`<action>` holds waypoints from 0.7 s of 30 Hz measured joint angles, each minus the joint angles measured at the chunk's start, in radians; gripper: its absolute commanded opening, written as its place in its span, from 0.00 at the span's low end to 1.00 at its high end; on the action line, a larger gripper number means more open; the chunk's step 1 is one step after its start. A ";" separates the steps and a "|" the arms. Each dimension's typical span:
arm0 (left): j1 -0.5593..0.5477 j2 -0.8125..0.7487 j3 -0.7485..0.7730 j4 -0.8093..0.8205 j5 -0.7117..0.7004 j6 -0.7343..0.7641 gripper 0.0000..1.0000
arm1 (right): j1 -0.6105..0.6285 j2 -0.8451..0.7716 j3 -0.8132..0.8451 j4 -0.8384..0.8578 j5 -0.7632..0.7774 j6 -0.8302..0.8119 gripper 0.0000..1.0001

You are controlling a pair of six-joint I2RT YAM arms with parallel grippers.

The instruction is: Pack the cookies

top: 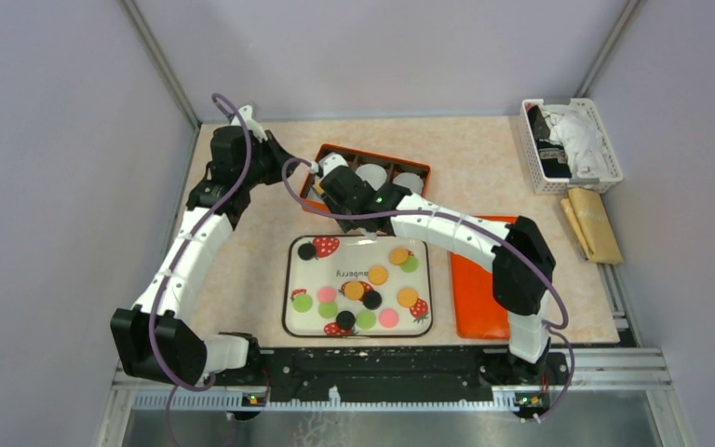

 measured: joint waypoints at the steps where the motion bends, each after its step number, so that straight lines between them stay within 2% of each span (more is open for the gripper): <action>1: 0.000 0.000 0.000 0.000 0.000 0.001 0.15 | 0.000 0.000 0.000 0.000 0.000 0.000 0.40; 6: 0.000 0.000 0.000 -0.002 -0.013 0.005 0.14 | 0.000 0.000 0.000 0.008 -0.006 0.001 0.41; 15: 0.016 -0.068 0.026 -0.044 -0.187 0.008 0.20 | 0.000 0.000 0.000 0.015 -0.006 0.004 0.47; 21: 0.029 -0.101 0.057 -0.043 -0.240 0.007 0.21 | 0.000 0.000 0.000 0.016 -0.007 0.004 0.46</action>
